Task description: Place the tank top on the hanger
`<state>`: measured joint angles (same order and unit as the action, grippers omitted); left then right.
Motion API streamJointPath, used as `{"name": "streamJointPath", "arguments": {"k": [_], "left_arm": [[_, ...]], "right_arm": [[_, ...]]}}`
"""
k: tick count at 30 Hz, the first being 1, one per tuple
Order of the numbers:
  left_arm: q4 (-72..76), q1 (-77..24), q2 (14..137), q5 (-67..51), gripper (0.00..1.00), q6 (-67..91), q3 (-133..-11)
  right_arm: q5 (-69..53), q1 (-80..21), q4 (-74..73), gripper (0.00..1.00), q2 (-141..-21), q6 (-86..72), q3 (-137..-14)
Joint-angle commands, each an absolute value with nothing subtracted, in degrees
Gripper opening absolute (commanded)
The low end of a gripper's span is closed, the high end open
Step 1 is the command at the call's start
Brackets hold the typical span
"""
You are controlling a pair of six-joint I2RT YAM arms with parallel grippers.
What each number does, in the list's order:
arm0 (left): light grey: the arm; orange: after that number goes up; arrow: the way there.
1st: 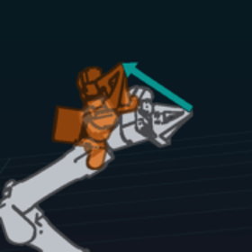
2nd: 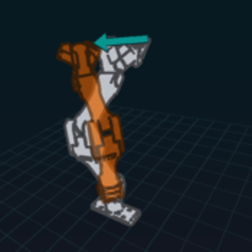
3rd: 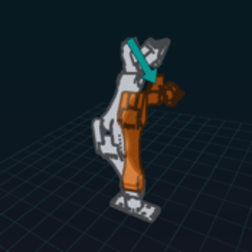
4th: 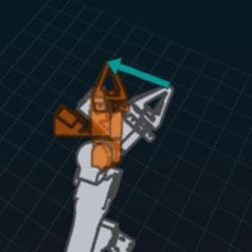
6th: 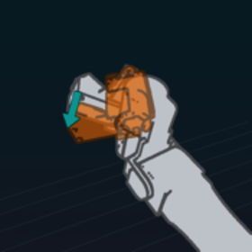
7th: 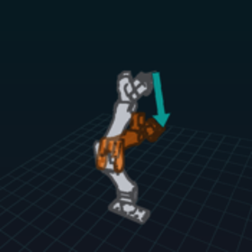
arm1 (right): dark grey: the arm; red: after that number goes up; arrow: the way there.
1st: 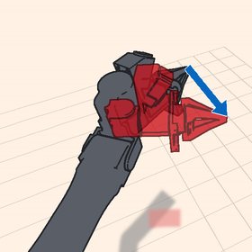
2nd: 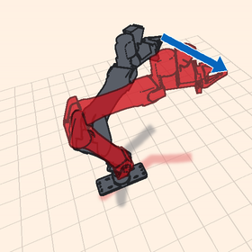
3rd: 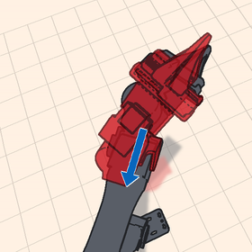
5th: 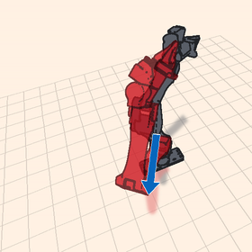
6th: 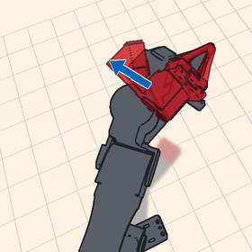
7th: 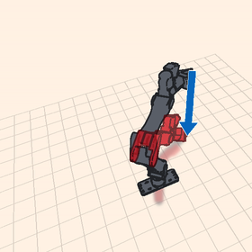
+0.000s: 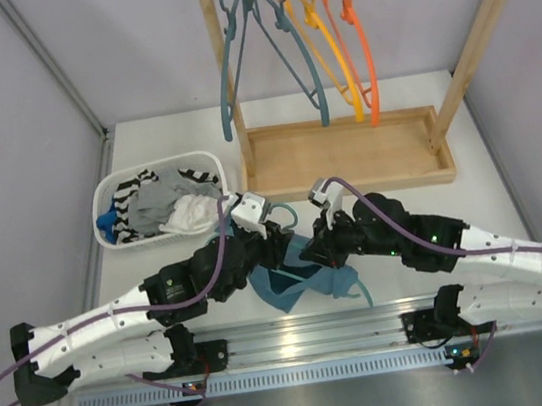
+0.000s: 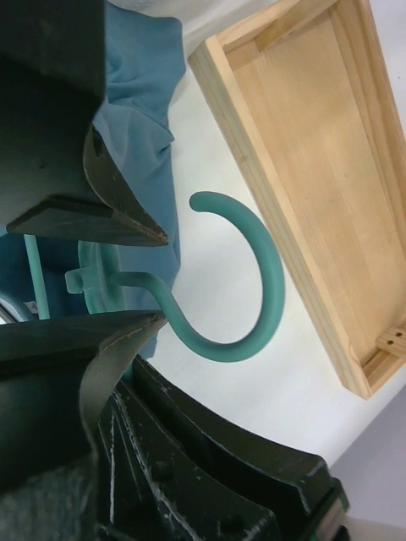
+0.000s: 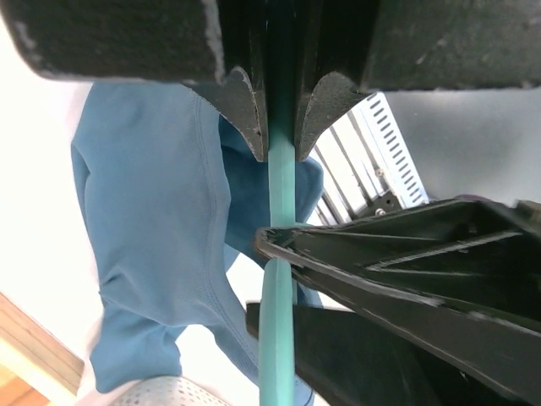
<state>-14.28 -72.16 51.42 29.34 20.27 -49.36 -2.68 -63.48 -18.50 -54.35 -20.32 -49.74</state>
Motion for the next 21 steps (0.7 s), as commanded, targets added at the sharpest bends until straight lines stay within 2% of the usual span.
{"name": "streamJointPath", "arguments": {"k": [1, 4, 8, 21], "left_arm": [[-9.40, -72.33, 52.20, 29.18, 0.42, 19.78, -52.56], [-8.88, -72.33, 52.30, 29.27, 0.48, 19.69, -52.82], [-8.35, -72.33, 52.03, 28.66, 0.50, 19.86, -53.96], [-9.14, -72.33, 48.78, 29.53, 0.49, 20.74, -58.71]], "right_arm": [[-0.18, -63.46, -14.94, 0.00, -51.68, -21.62, -49.49], [2.02, -63.46, -15.03, 0.00, -50.89, -22.32, -48.61], [4.39, -63.46, -13.63, 0.00, -48.08, -23.46, -45.97], [20.81, -61.97, -13.97, 0.00, -38.07, -30.67, -40.52]]}}
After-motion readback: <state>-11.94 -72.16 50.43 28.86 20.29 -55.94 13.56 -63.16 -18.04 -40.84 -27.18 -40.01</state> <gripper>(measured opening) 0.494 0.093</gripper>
